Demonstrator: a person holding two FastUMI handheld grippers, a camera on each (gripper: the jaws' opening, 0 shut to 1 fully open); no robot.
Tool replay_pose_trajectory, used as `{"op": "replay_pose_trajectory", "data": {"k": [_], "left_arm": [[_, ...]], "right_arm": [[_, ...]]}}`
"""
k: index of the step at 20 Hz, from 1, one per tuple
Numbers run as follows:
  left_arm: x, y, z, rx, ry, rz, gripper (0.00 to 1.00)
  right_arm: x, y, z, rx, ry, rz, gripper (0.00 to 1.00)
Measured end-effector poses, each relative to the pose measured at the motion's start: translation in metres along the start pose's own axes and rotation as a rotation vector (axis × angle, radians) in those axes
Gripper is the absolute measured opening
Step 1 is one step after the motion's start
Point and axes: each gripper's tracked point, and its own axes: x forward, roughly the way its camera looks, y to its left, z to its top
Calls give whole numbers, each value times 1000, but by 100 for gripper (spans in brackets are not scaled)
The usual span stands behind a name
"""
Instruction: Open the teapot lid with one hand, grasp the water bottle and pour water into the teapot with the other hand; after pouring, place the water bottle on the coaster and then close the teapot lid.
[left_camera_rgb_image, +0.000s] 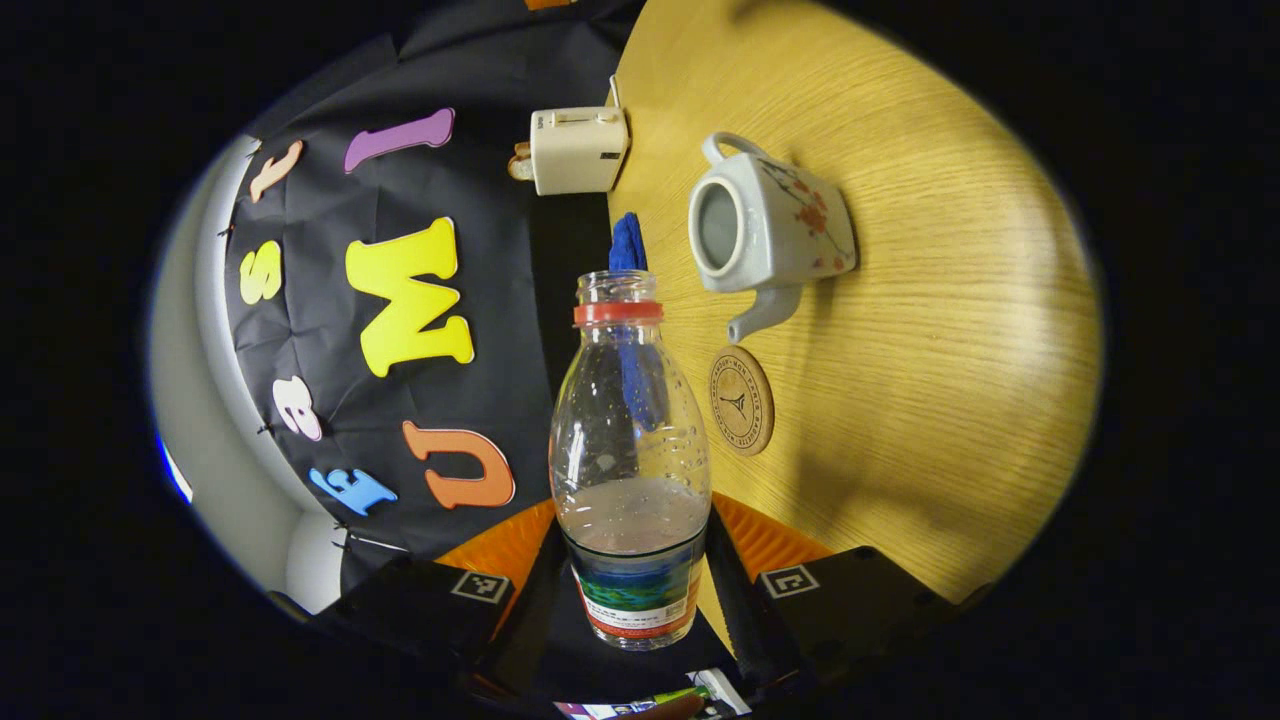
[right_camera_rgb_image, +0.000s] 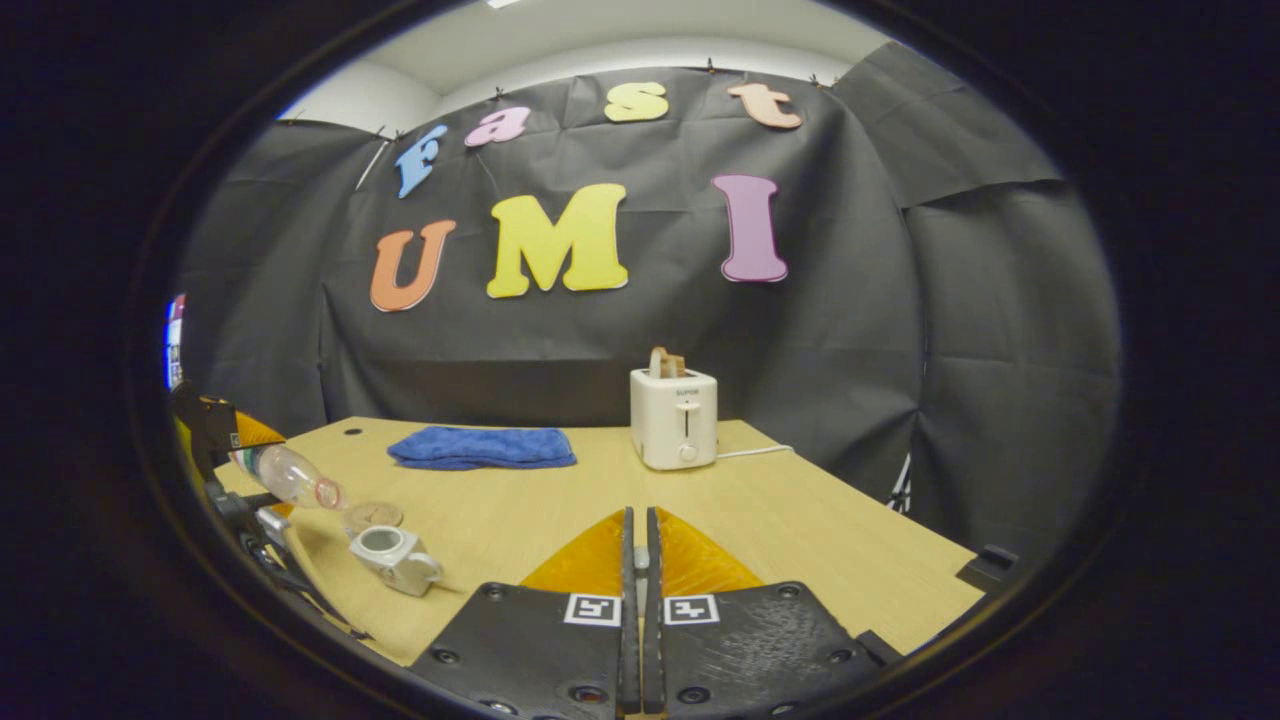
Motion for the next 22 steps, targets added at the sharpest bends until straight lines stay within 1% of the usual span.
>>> {"op": "replay_pose_trajectory", "data": {"k": [3,7,16,22], "left_arm": [[-2,-3,6,70,13,-15,76],[1,5,10,173,34,-1,76],[4,10,13,279,70,-12,76],[4,8,16,321,68,-8,76]], "right_arm": [[0,-3,-2,2,4,-4,1],[1,-5,-1,2,1,-7,1],[3,-4,-5,14,18,6,1],[3,-1,-6,10,23,14,1]]}}
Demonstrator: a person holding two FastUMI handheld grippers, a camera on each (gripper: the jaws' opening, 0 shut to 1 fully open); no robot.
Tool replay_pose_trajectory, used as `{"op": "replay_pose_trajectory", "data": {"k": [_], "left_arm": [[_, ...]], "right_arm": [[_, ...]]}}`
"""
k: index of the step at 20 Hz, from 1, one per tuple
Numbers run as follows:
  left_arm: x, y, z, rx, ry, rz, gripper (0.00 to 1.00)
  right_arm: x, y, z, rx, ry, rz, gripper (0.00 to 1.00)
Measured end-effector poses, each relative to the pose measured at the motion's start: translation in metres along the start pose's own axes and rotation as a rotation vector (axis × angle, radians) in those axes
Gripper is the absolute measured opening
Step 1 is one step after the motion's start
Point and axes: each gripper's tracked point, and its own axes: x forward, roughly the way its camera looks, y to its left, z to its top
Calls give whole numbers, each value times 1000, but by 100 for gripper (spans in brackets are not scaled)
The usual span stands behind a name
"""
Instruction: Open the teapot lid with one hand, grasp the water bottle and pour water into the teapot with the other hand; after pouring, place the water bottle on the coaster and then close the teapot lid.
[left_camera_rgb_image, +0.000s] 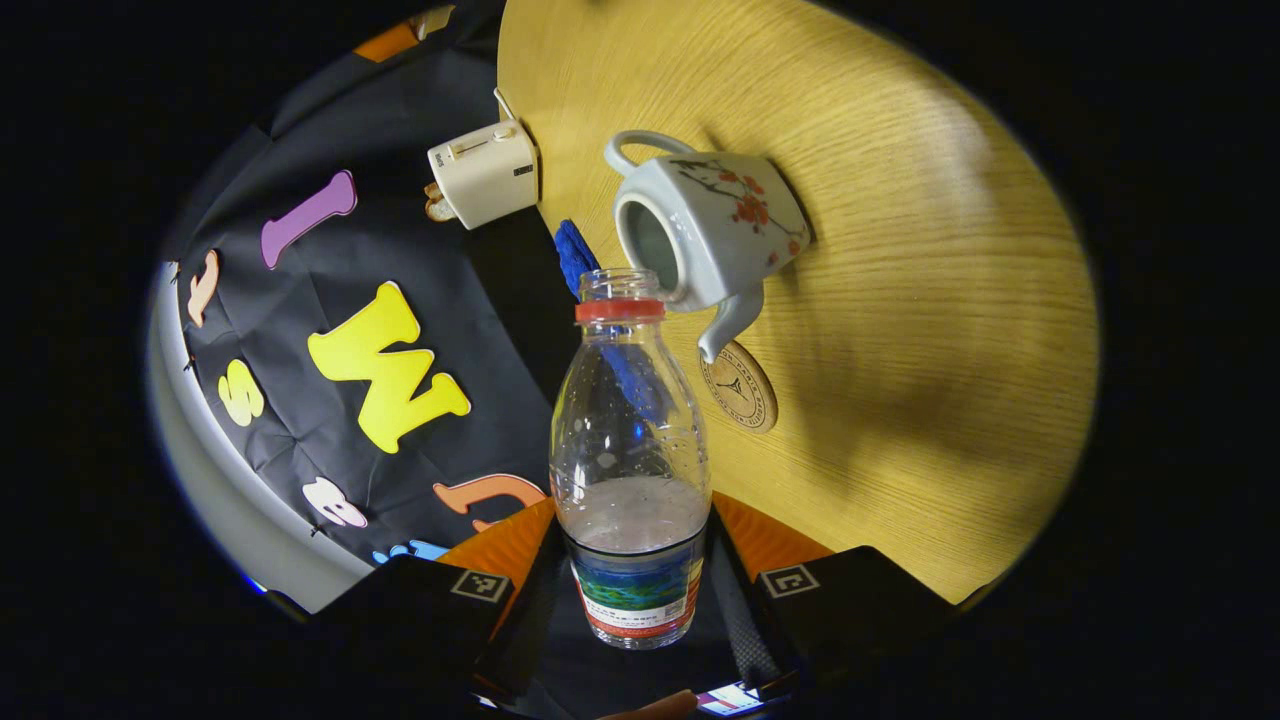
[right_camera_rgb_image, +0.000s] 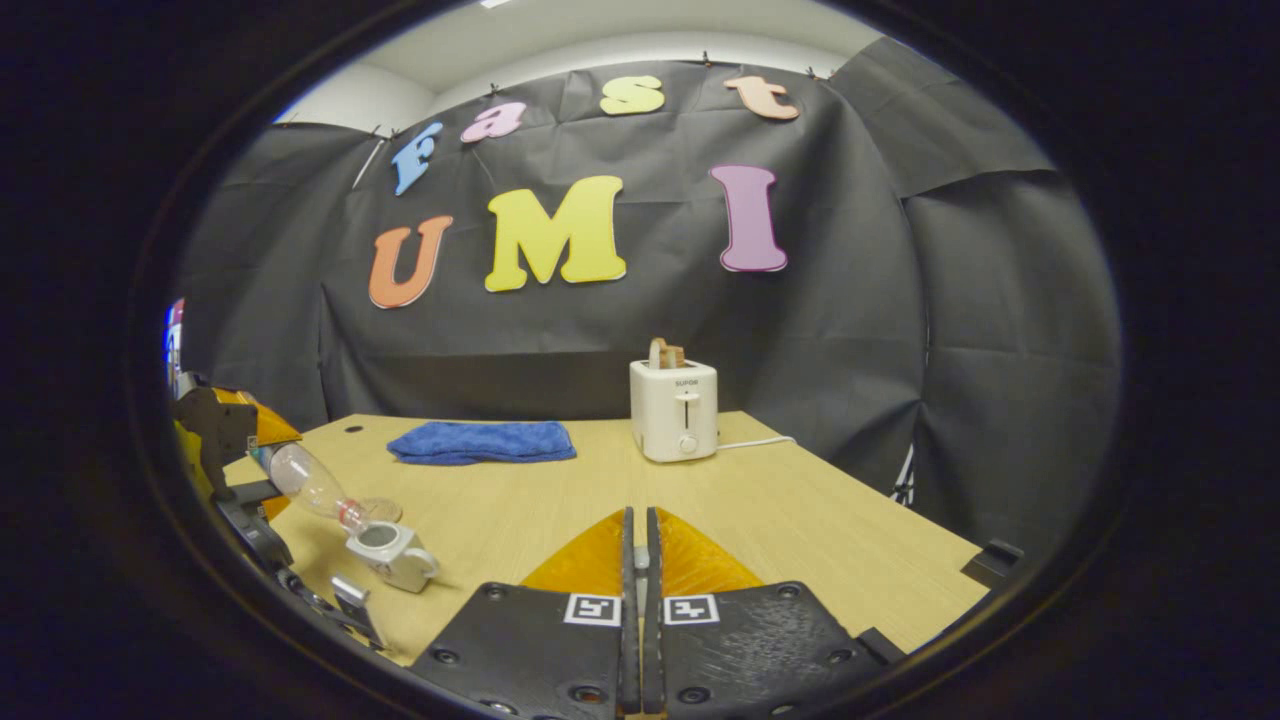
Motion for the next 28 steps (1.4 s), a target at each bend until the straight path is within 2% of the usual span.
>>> {"op": "replay_pose_trajectory", "data": {"k": [8,9,10,16,28], "left_arm": [[4,1,-1,48,7,0,76],[6,3,-1,53,8,-1,80],[7,5,0,61,9,1,76],[4,15,4,113,19,23,76],[6,14,3,115,27,24,76]], "right_arm": [[1,1,-4,-3,10,0,1],[2,1,-4,-3,10,1,1],[1,1,-3,-1,8,2,1],[3,1,-7,6,21,5,1],[5,-1,-9,10,26,1,1]]}}
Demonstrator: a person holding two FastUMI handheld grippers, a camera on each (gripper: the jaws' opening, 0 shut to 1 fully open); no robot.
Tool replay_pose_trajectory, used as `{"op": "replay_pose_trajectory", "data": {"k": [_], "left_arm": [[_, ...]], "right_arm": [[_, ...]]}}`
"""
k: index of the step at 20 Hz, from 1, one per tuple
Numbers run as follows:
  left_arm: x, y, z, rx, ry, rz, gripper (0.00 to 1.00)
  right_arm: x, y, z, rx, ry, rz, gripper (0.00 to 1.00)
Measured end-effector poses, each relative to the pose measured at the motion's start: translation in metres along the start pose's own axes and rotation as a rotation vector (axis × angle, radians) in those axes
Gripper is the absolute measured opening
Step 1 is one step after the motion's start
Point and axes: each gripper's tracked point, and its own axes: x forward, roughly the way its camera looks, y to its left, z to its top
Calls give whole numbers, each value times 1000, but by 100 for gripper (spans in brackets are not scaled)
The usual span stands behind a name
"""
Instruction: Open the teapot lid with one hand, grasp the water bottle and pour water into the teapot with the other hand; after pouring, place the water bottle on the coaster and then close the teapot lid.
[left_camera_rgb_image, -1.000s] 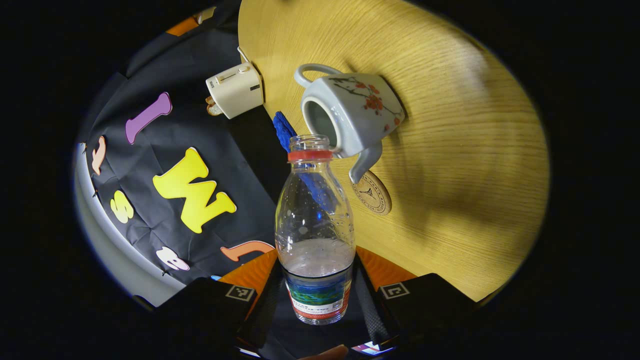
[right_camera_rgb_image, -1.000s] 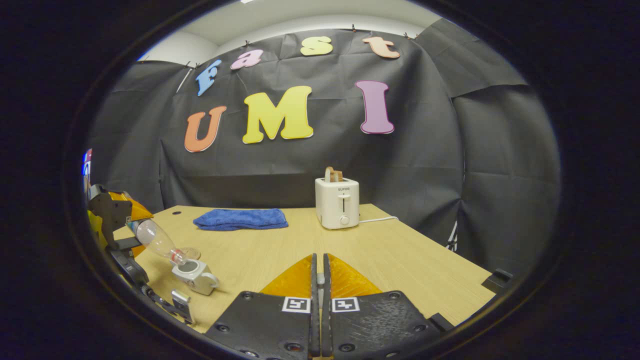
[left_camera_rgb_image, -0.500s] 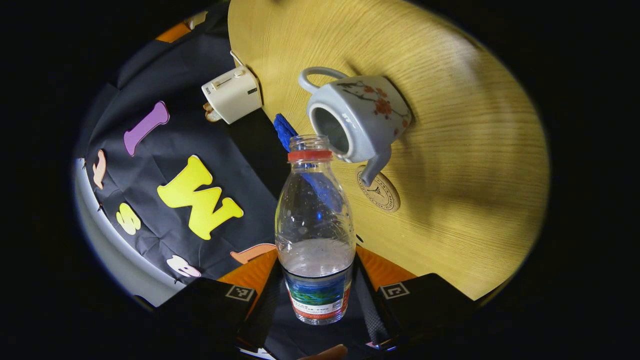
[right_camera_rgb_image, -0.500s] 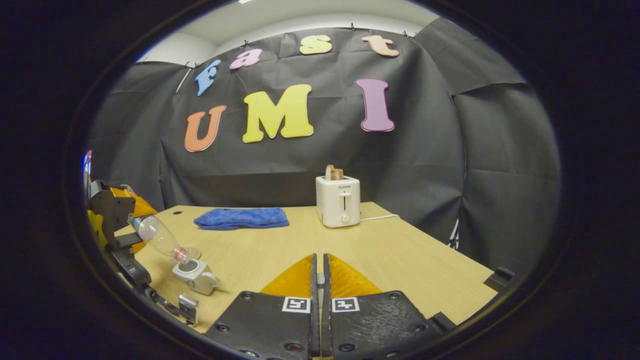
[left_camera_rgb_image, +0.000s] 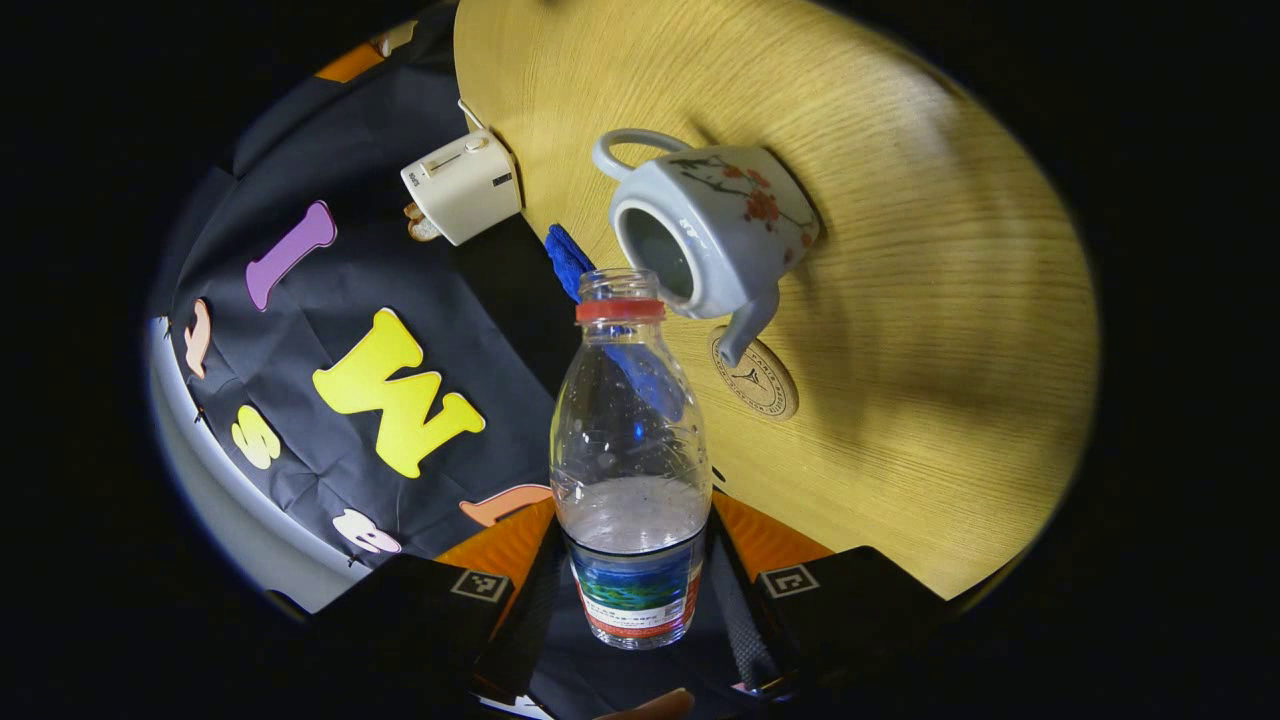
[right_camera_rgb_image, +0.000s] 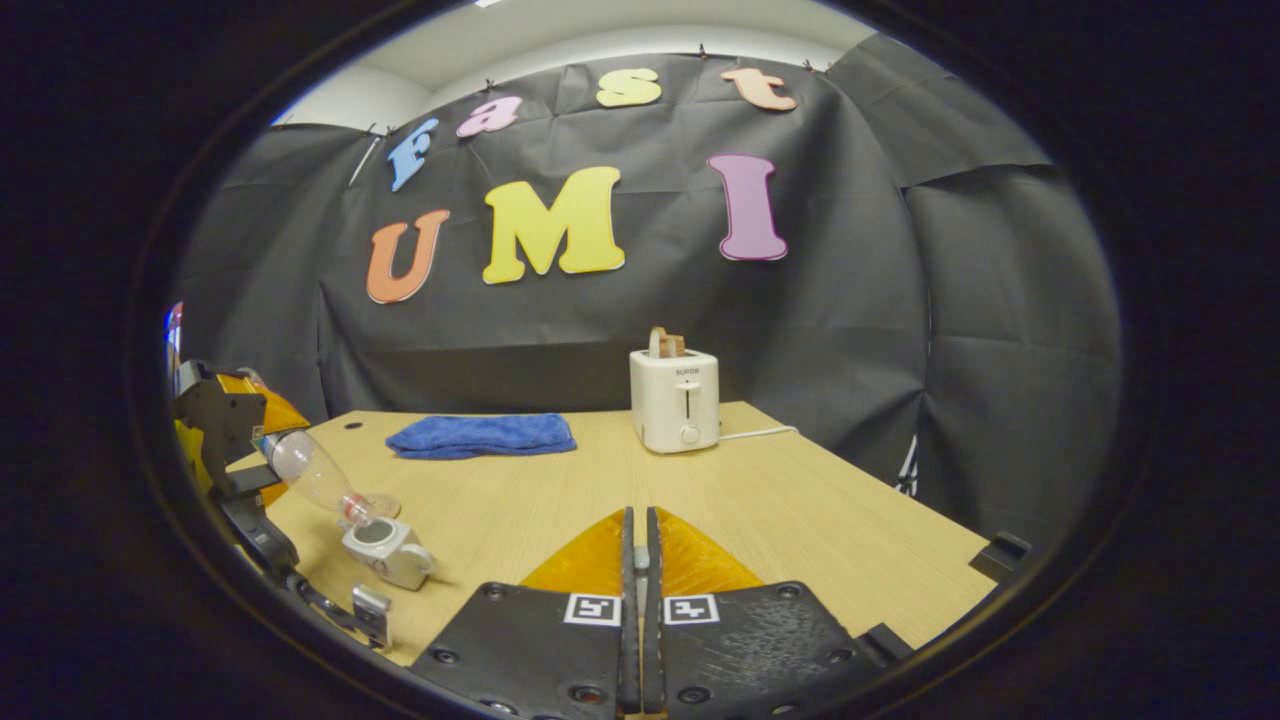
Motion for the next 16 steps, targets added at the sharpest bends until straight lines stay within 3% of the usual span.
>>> {"op": "replay_pose_trajectory", "data": {"k": [6,8,9,11,16], "left_arm": [[-5,3,1,-5,-11,15,76],[-6,3,2,-64,-41,29,76],[-5,3,1,-123,-57,30,80],[-3,-1,-5,-300,-71,11,75],[5,-9,-2,-744,-142,-10,75]], "right_arm": [[0,0,0,-2,3,0,1],[-1,-2,0,-1,2,-1,1],[-2,-2,2,0,-1,-3,1],[-3,-5,5,5,-7,-11,1],[-3,-5,2,-5,-8,-27,1]]}}
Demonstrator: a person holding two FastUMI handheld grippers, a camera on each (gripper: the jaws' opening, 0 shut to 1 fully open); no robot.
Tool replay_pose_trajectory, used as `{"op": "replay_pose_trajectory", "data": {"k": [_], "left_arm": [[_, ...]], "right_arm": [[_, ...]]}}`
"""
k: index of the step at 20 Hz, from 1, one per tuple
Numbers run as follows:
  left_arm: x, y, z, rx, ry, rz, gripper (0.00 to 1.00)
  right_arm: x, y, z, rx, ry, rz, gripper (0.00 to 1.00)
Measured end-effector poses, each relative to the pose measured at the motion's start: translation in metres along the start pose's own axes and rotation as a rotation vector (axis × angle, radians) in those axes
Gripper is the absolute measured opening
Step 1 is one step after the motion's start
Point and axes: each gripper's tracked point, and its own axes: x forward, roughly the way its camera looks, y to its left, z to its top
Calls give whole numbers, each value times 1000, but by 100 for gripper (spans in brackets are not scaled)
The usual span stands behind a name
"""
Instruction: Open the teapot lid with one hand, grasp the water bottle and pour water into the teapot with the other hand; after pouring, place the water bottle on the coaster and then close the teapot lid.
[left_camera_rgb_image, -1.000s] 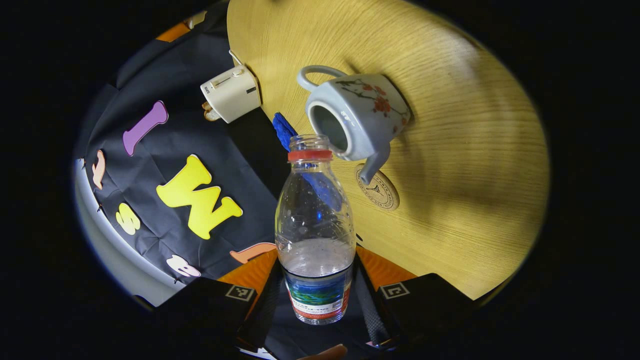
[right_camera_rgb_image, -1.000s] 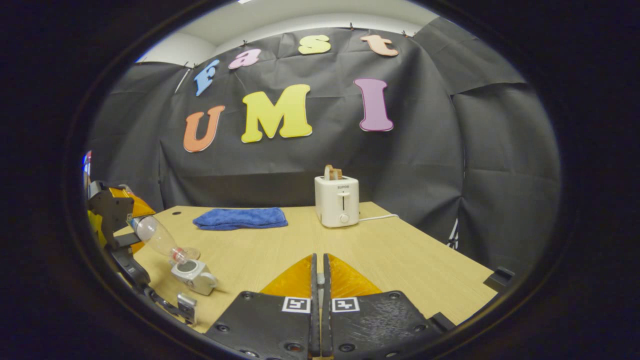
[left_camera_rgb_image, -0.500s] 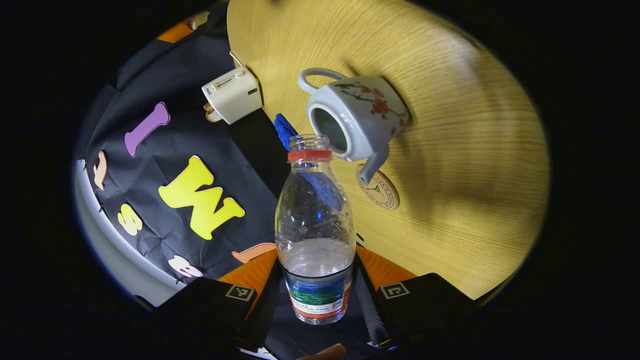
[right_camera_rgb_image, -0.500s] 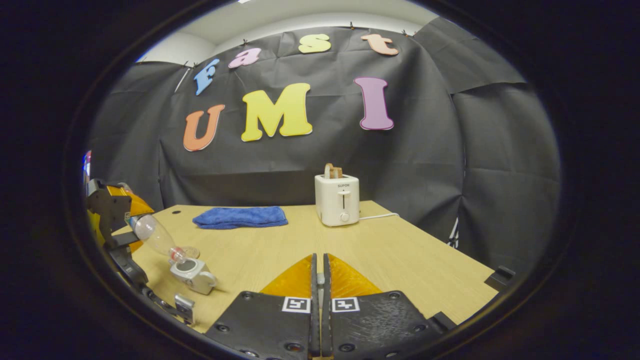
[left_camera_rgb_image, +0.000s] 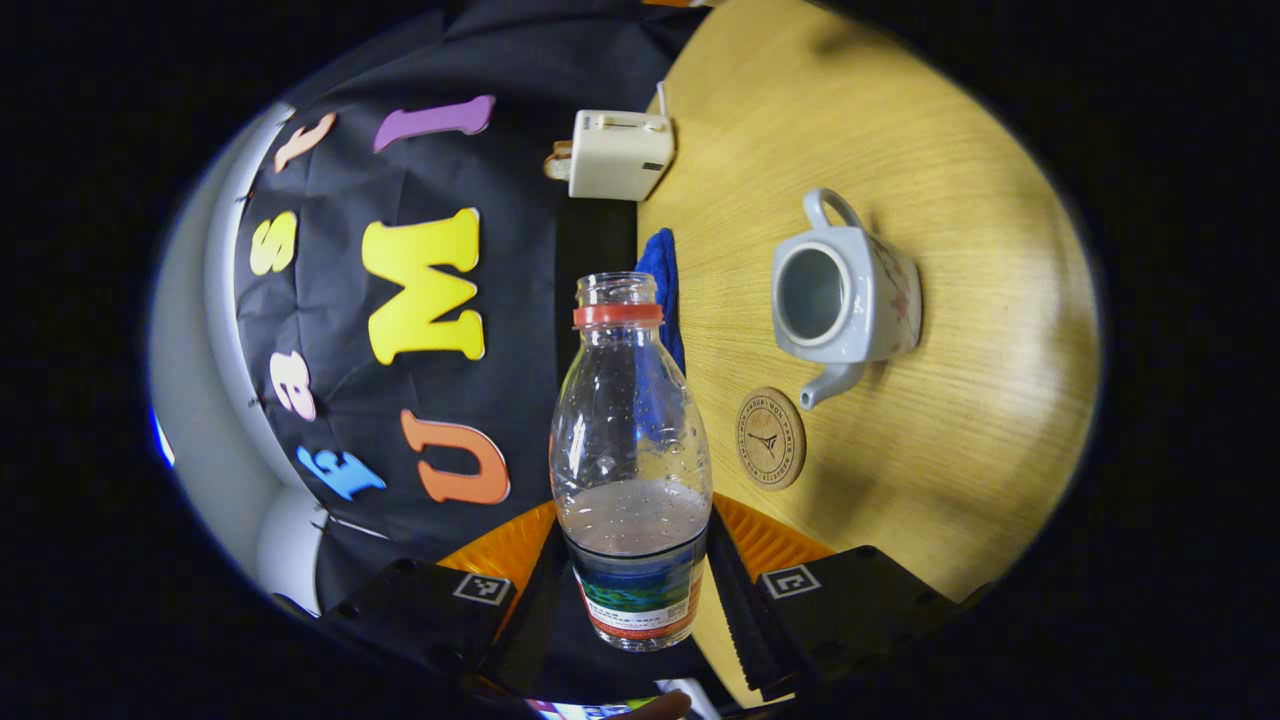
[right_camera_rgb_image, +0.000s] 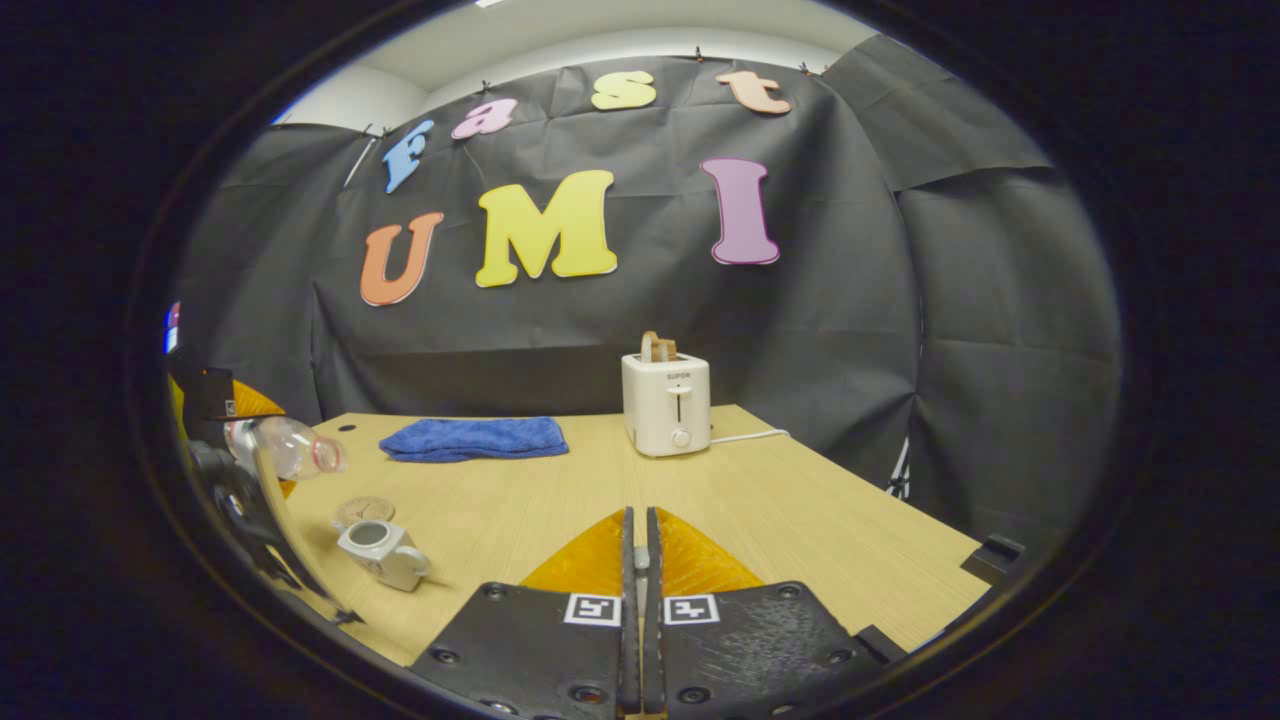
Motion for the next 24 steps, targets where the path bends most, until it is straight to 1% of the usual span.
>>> {"op": "replay_pose_trajectory", "data": {"k": [3,6,8,10,12,14,16,17,18,20,23,24], "left_arm": [[1,3,5,-309,-46,-4,75],[4,22,22,-616,-143,27,76],[5,30,33,-797,-214,32,76],[8,41,33,-935,-256,54,76],[12,51,28,-1047,-280,79,76],[19,50,27,-1156,-299,54,77],[31,45,21,-1242,-295,24,77],[37,45,15,-1276,-292,26,77],[43,45,11,-1305,-289,27,78],[57,39,8,-1348,-280,2,78],[68,31,7,-1395,-288,-24,79],[72,29,8,-1400,-294,-22,79]], "right_arm": [[-1,1,-2,-3,6,-8,1],[-4,6,-1,-3,9,-13,1],[-6,9,-1,-14,29,-18,2],[-9,18,4,-24,34,1,2],[-10,26,10,-43,20,19,1],[-10,31,12,-62,13,36,1],[-10,30,10,-69,12,36,1],[-9,27,8,-61,14,31,1],[-10,26,5,-47,17,28,1],[-9,26,-4,-32,32,31,1],[-7,24,-17,-40,59,32,1],[-8,25,-20,-33,64,40,0]]}}
